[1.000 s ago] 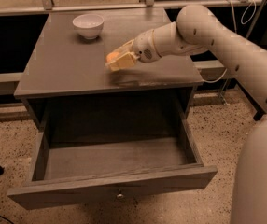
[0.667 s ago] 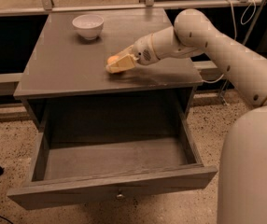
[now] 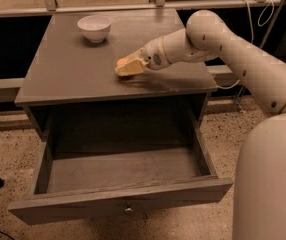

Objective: Pick orange from top drawer and place on counter

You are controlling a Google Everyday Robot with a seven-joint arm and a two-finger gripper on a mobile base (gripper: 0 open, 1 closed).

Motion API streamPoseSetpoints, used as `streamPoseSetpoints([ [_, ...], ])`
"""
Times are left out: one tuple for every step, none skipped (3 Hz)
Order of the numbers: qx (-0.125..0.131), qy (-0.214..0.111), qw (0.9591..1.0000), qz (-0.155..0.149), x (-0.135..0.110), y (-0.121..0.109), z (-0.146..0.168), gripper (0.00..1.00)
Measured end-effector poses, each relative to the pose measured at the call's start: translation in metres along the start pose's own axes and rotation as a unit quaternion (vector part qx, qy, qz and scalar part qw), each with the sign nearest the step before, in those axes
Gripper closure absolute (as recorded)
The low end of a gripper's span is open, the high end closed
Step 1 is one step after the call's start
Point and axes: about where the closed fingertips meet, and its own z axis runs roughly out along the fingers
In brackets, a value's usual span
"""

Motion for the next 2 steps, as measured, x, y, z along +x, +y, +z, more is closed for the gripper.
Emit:
streamPoseSetpoints([
  [0.000, 0.000, 1.0000, 0.000, 0.0000, 0.0000, 0.0001, 0.00],
  [0.000, 0.000, 1.0000, 0.000, 0.0000, 0.0000, 0.0000, 0.00],
])
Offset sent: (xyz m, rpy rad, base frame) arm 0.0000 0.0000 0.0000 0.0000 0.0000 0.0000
